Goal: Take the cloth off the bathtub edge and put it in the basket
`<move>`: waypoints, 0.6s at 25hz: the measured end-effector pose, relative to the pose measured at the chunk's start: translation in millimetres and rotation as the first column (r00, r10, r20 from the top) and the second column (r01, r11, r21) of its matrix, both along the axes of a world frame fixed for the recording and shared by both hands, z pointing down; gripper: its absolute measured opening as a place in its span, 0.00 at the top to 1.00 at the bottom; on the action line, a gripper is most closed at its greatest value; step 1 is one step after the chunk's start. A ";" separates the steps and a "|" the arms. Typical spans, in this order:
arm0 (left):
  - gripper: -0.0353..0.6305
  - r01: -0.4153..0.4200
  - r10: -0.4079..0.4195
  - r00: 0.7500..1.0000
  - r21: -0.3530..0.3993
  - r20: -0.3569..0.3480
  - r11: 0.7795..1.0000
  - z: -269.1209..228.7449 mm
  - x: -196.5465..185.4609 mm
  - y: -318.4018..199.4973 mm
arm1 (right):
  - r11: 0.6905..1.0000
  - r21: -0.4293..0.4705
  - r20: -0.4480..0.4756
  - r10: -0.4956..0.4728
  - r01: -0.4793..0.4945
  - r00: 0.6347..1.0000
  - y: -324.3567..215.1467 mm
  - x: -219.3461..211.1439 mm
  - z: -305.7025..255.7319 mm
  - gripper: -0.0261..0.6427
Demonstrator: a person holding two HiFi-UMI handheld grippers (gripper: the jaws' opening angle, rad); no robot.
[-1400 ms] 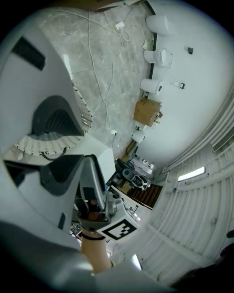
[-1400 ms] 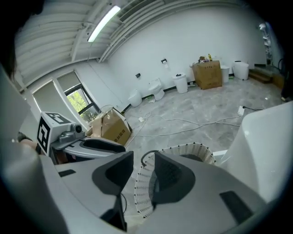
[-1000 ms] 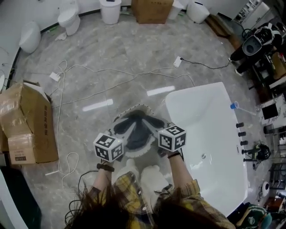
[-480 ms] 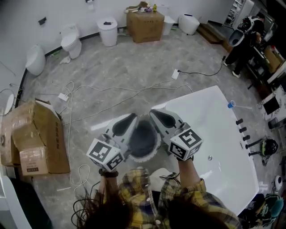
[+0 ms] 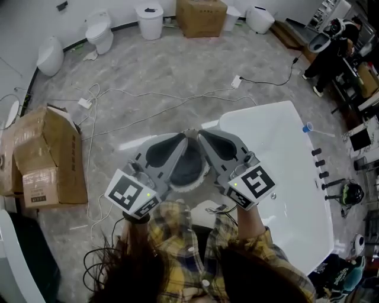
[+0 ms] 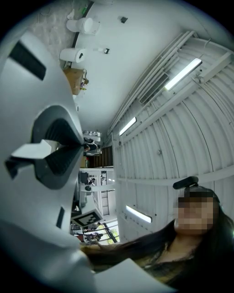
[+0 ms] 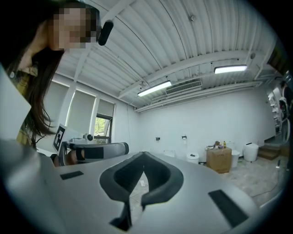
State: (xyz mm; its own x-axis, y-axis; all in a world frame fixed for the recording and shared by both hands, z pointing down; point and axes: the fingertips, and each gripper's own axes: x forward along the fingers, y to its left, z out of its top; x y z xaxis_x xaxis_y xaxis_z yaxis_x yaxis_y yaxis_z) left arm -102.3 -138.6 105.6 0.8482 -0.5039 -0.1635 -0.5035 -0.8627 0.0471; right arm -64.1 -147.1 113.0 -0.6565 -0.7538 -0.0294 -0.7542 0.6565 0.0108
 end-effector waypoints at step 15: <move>0.92 -0.032 0.031 0.999 0.018 0.028 0.999 -4.3 16.6 13.3 | 1.000 0.013 -0.009 0.020 -0.020 1.000 7.5 8.5 -5.5 0.94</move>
